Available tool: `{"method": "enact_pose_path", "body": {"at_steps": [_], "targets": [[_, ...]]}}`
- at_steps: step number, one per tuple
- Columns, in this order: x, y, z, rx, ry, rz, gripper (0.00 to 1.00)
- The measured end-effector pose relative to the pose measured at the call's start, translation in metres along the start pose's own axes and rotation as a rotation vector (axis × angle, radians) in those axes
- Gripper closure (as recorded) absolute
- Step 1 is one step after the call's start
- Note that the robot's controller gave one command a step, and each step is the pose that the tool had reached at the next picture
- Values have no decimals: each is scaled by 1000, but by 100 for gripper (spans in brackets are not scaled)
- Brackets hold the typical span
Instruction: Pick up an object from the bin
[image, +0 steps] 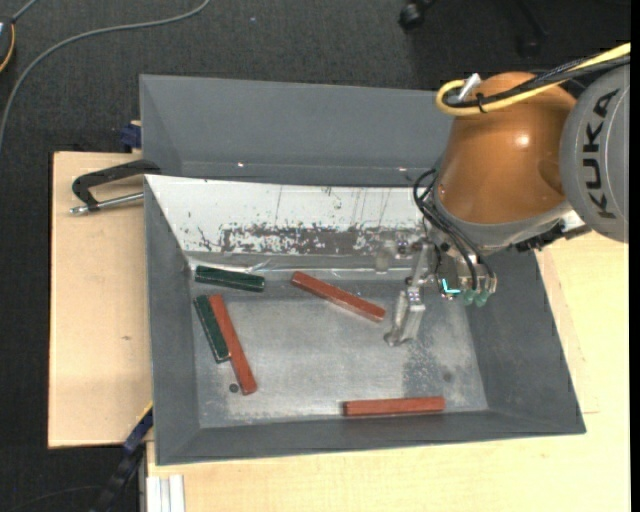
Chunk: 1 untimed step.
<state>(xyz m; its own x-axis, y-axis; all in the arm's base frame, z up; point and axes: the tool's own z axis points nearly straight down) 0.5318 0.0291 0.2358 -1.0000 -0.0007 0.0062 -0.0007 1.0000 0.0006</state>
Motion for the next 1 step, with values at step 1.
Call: {"method": "enact_pose_path", "body": {"at_steps": [1], "targets": [[-8, -15, 37, 1, -4, -354, 0]]}}
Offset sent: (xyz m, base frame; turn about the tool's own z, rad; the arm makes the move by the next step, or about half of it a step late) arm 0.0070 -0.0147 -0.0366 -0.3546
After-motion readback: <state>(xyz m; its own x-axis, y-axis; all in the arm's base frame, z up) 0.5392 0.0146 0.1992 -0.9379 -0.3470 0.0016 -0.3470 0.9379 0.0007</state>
